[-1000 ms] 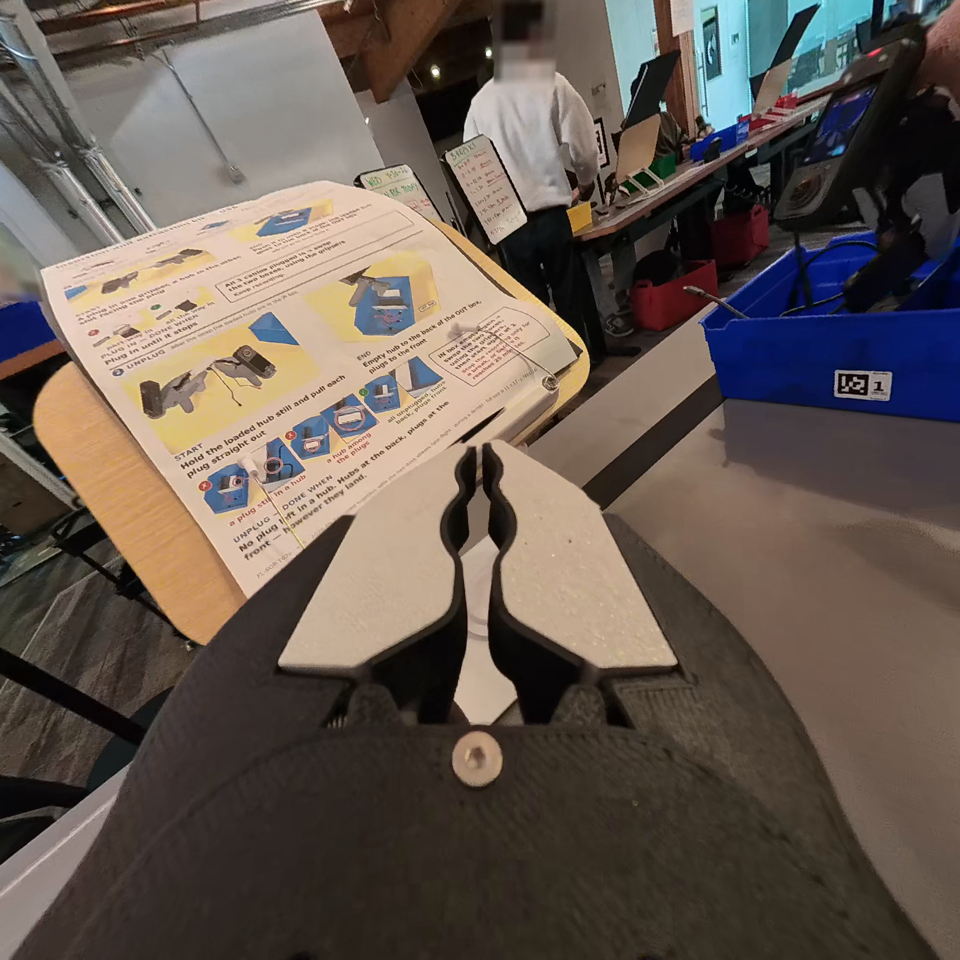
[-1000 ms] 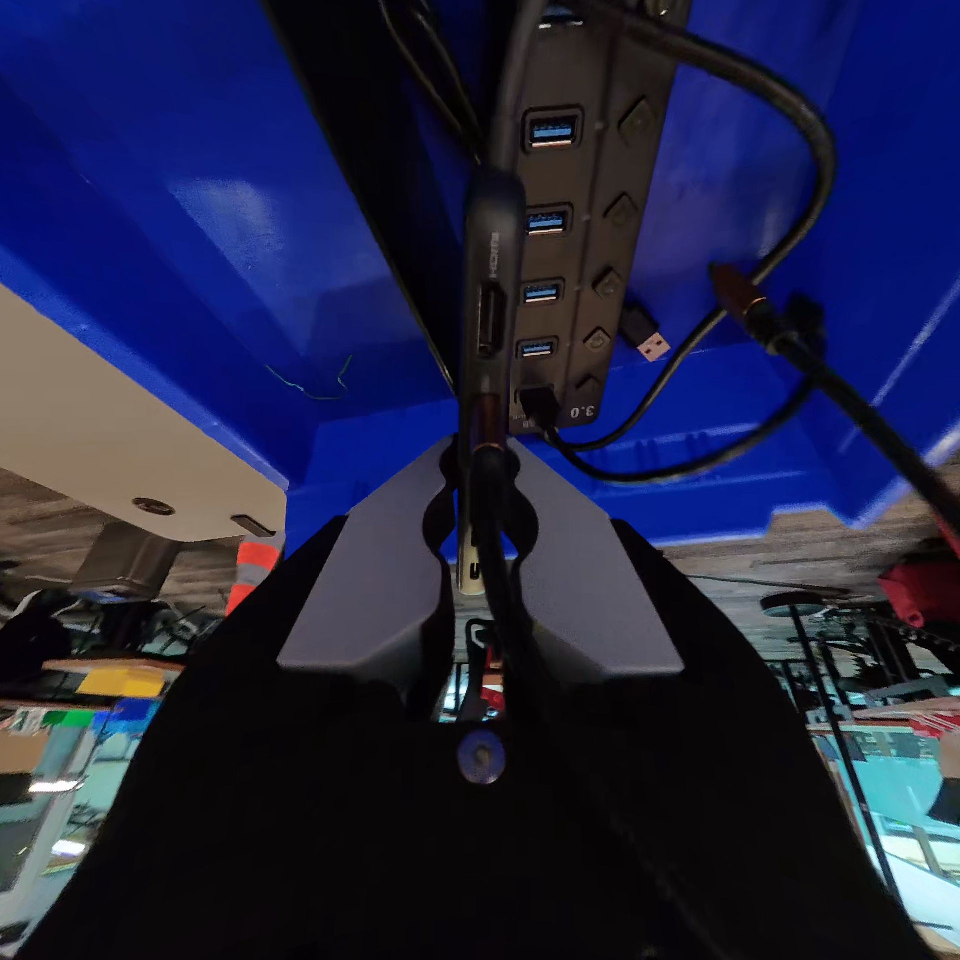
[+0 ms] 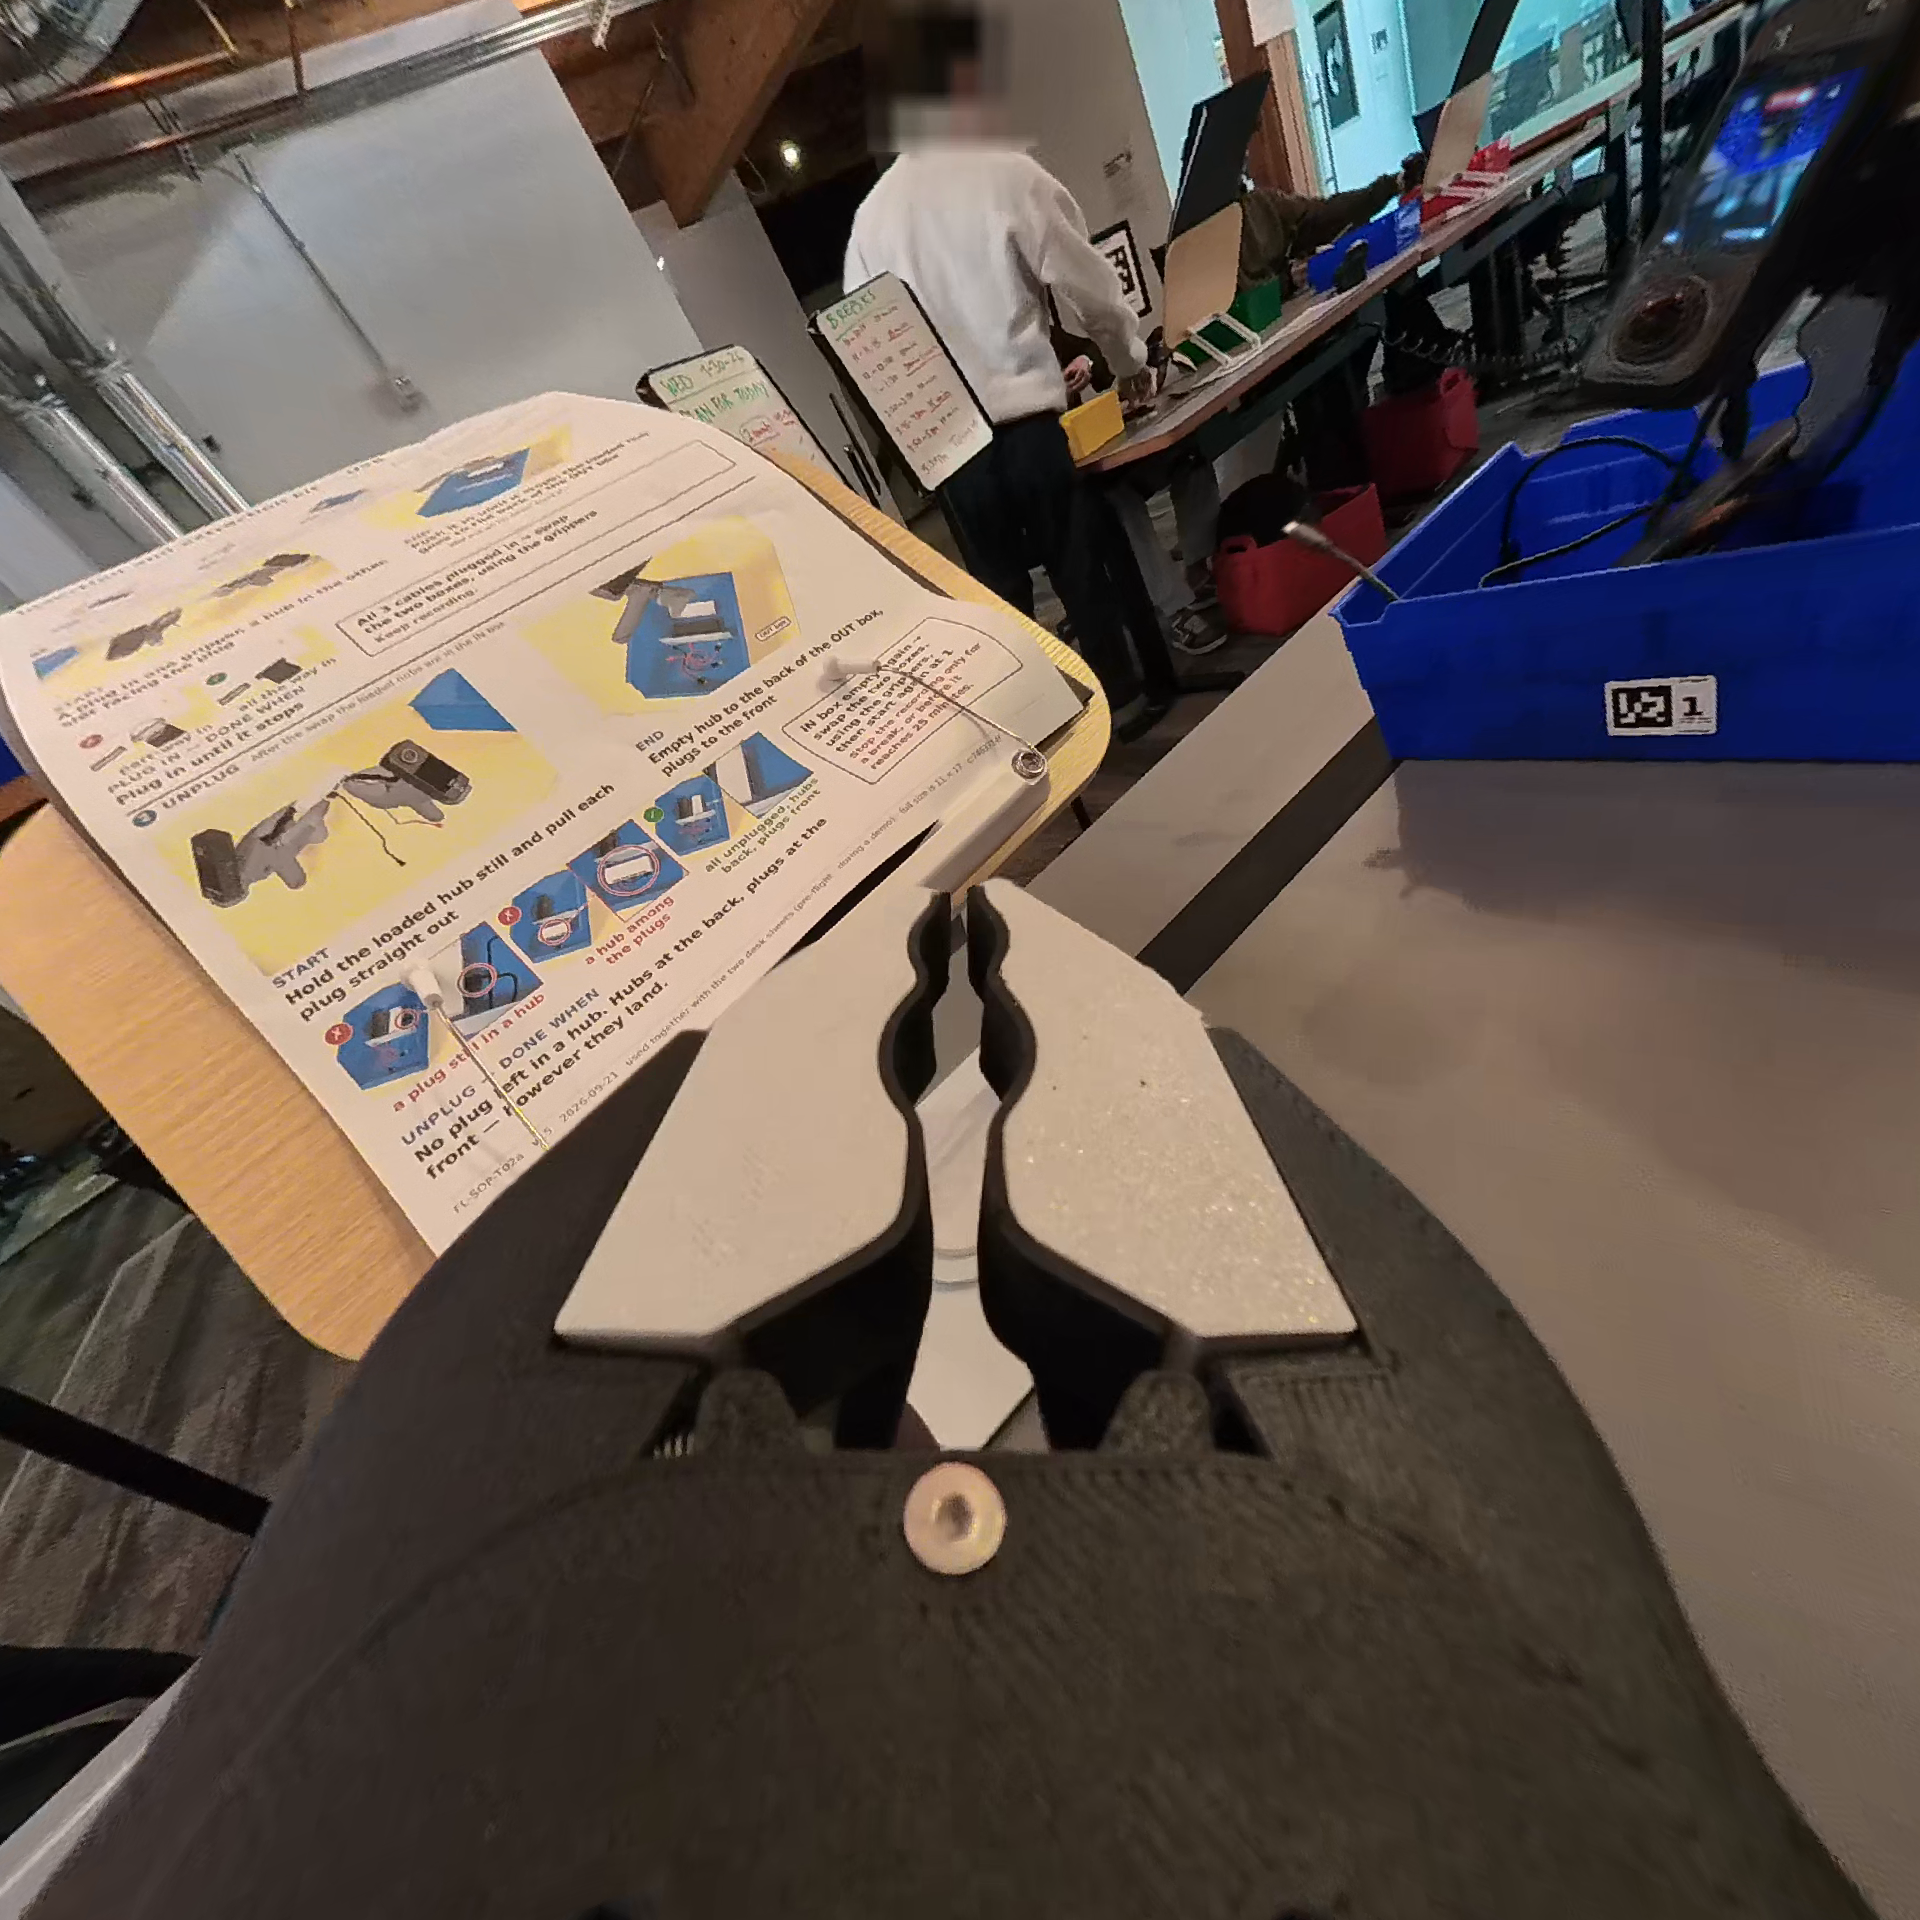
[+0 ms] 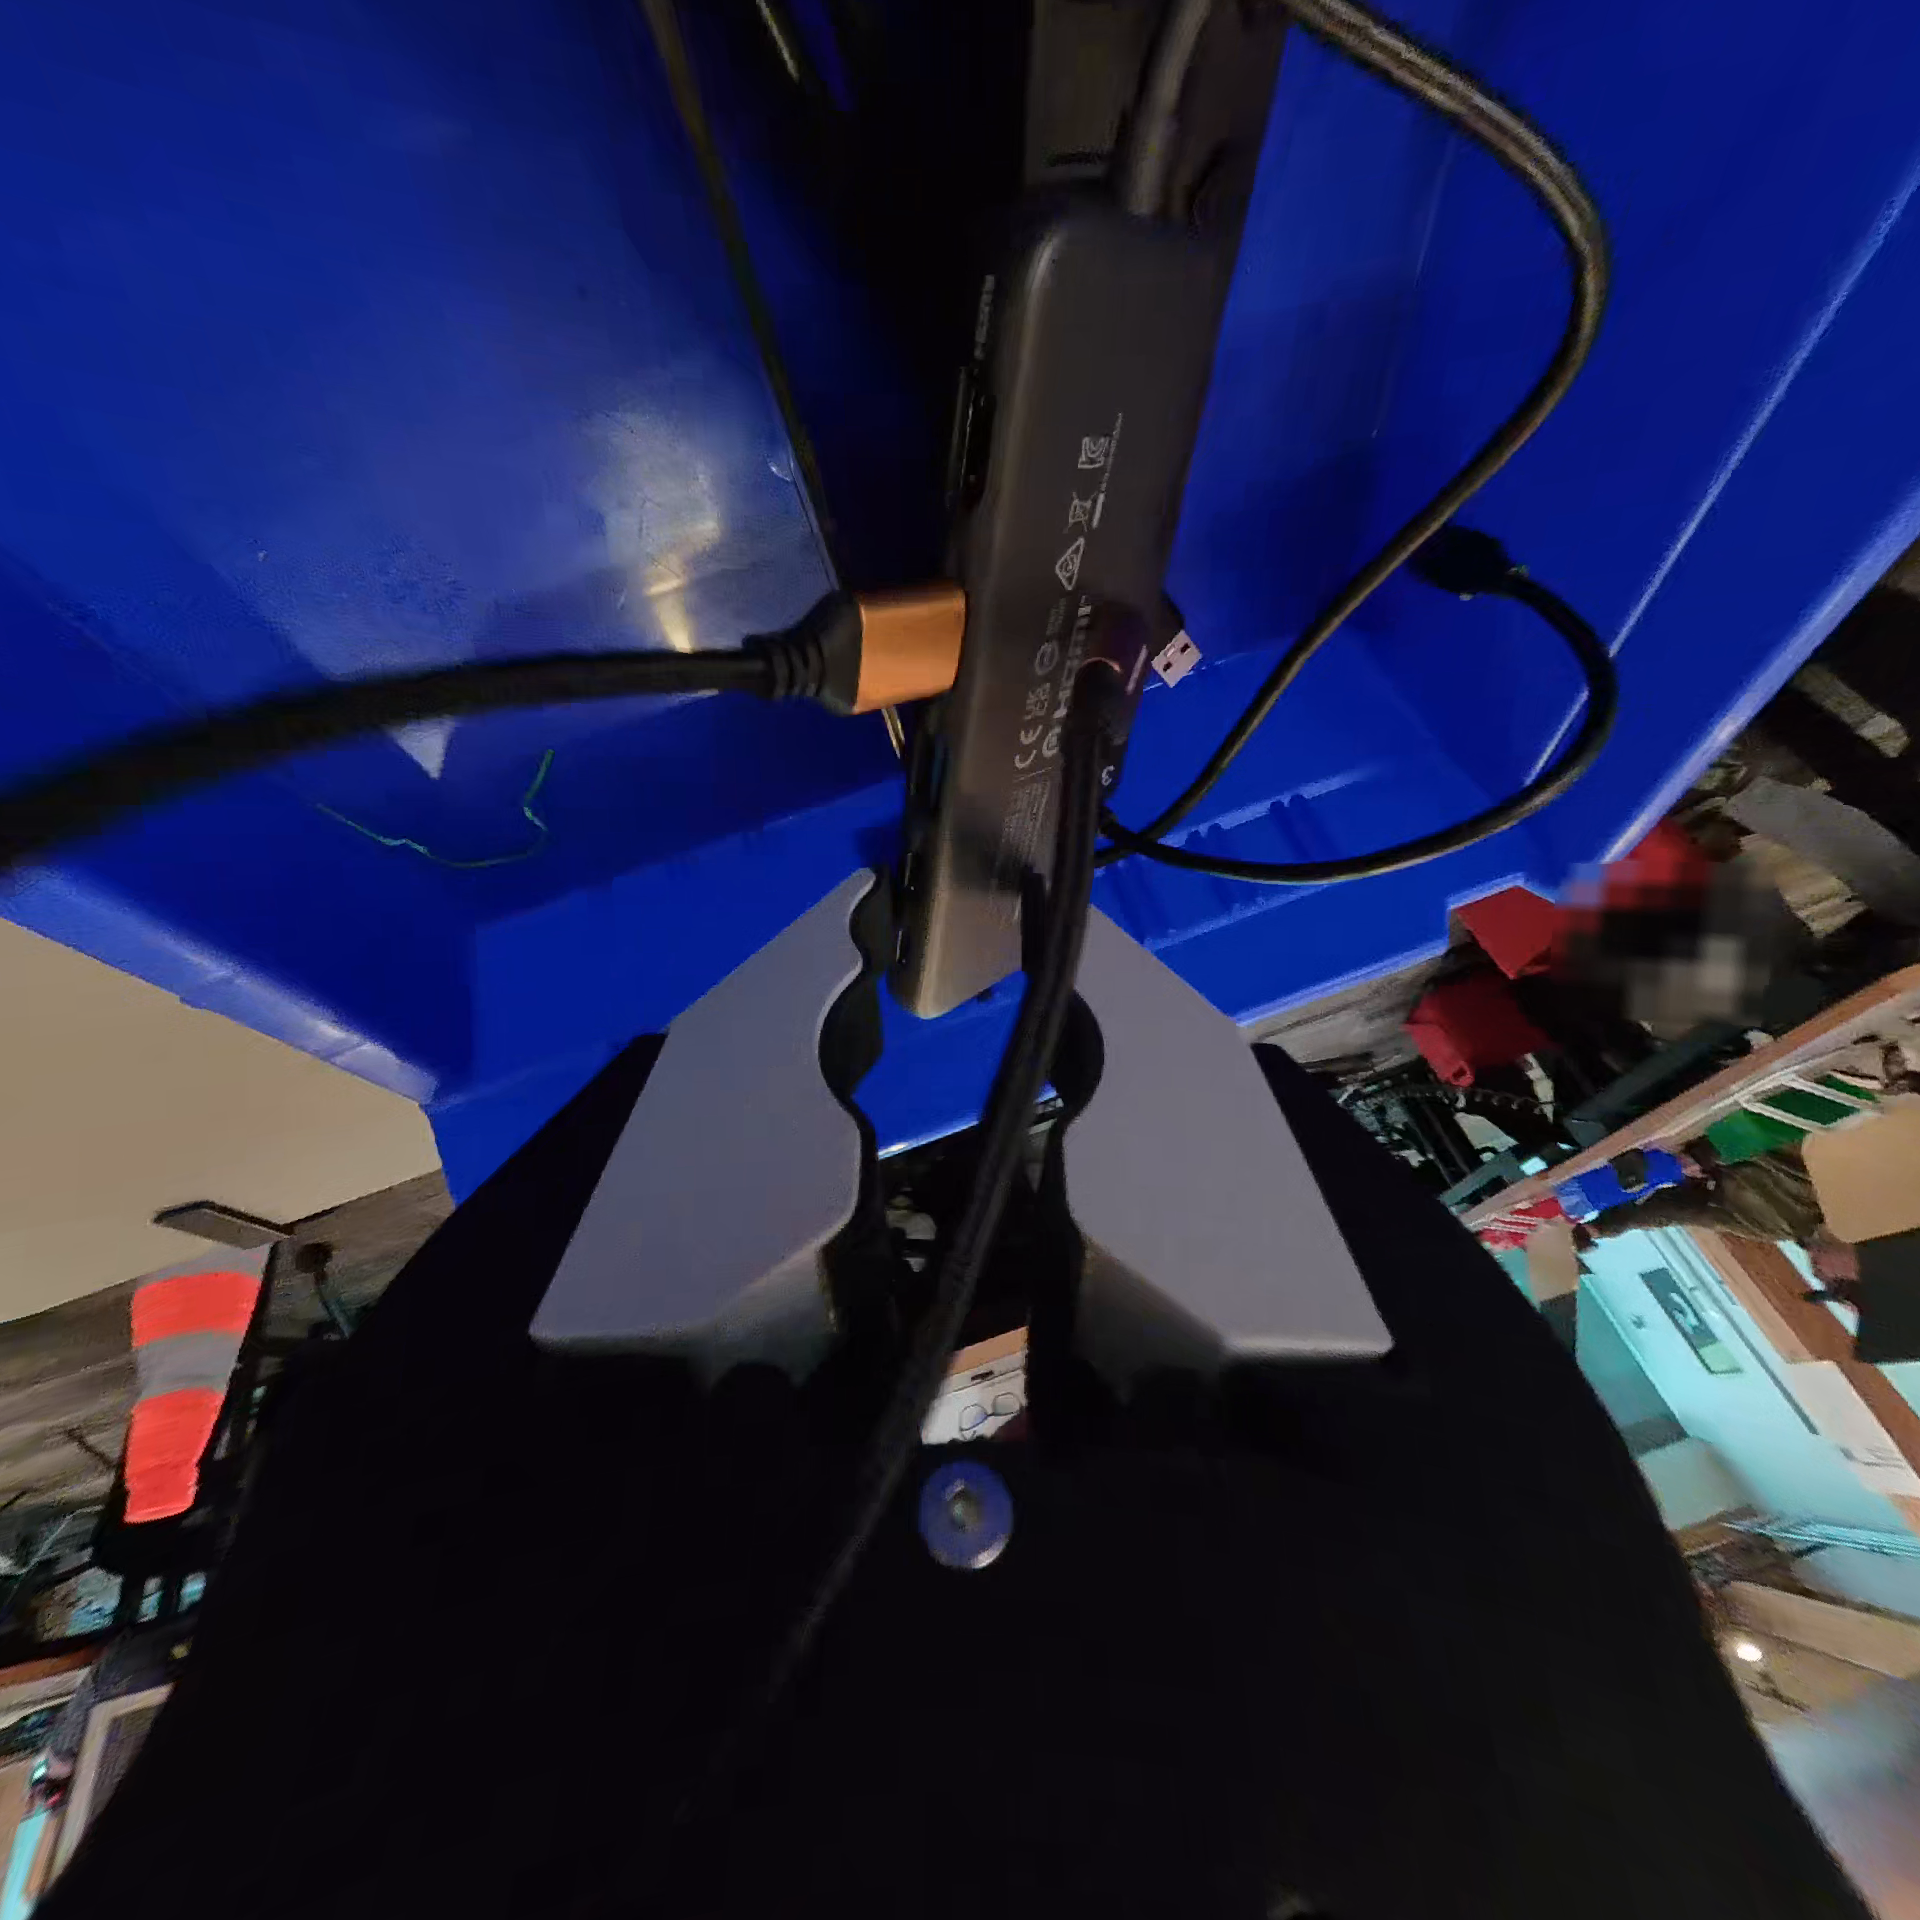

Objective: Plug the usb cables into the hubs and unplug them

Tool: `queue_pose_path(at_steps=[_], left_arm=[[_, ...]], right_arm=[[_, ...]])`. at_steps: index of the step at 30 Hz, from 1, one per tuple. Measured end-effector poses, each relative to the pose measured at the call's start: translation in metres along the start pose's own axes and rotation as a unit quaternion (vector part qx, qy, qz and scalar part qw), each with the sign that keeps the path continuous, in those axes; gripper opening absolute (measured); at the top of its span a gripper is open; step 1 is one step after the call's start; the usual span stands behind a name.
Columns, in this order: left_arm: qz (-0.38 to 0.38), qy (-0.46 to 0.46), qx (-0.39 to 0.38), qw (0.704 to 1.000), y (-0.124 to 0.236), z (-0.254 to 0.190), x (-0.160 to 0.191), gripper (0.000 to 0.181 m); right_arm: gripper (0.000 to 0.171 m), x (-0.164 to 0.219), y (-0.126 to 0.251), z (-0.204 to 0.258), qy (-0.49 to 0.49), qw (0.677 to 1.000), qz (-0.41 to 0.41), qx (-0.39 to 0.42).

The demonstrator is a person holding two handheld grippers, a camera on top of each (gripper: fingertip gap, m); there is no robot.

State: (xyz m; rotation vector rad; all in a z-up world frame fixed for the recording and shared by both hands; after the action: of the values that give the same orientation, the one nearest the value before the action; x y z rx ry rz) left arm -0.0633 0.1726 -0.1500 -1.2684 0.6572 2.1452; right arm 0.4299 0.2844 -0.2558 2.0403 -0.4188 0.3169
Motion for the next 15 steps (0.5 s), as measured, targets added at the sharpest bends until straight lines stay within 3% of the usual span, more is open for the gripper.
queue_pose_path(at_steps=[5, 11, 15], left_arm=[[0.002, 0.004, 0.007, 1.0, -0.004, -0.003, 0.003, 0.003], [0.011, 0.009, 0.022, 1.0, -0.011, -0.01, 0.012, 0.003], [0.027, 0.012, 0.037, 0.999, -0.02, -0.018, 0.023, 0.003]], right_arm=[[0.011, 0.012, 0.015, -0.007, -0.011, 0.999, -0.031, -0.024], [0.01, 0.016, 0.045, -0.028, -0.051, 0.977, -0.081, -0.191], [0.01, 0.008, 0.028, -0.025, -0.023, 0.953, -0.027, -0.301]])
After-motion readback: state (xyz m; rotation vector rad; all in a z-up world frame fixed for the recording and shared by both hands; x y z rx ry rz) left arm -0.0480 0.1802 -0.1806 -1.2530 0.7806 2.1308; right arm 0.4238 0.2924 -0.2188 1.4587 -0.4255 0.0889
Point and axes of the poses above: each gripper's, where its closed fingertips meet, y back along the fingers, x out of its underside, z = x × y across the jaws, the point moved 4 cm from there along y, back along the fingers, and after that the axes turned 13 degrees about x, right-handed, at the moved point
